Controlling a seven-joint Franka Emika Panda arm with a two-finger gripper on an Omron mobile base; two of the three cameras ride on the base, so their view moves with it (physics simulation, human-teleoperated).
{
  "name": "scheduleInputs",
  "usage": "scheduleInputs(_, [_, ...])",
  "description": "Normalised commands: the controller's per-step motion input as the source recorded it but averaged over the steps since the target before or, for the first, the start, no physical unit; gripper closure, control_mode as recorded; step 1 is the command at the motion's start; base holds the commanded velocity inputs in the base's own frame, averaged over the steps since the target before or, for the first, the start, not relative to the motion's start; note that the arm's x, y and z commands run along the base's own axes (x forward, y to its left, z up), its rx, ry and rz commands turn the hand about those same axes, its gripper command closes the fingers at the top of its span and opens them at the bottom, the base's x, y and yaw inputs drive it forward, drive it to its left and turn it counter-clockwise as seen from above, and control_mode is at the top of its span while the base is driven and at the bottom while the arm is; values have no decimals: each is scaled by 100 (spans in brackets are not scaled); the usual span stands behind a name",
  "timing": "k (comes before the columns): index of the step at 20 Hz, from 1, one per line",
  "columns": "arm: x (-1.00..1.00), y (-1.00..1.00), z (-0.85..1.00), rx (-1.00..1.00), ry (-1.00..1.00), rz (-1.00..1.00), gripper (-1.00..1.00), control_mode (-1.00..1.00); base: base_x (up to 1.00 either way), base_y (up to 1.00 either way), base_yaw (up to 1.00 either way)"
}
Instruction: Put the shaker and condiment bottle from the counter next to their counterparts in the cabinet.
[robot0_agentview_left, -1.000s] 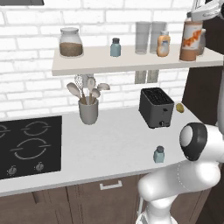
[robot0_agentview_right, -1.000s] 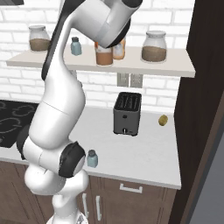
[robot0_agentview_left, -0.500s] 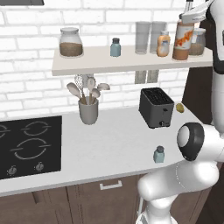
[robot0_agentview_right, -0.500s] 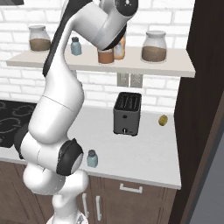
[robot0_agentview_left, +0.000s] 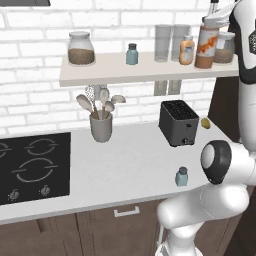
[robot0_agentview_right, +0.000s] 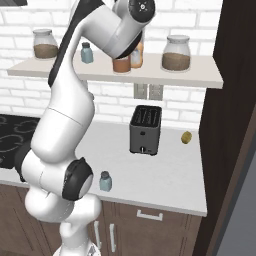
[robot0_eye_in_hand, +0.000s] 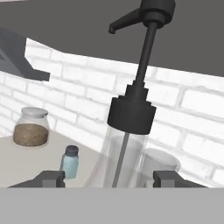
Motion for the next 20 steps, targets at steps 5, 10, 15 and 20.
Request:
scheduleInputs(5, [14, 0, -1, 0, -1, -1, 100, -100, 0, 0, 0])
scheduleInputs(10, [19, 0, -2, 0, 0, 0, 100, -100, 0, 0, 0])
scheduleInputs(15, [6, 0, -4, 0, -1, 0, 100, -100, 0, 0, 0])
scheduleInputs(20, [5, 0, -10, 0, -3, 0, 100, -100, 0, 0, 0])
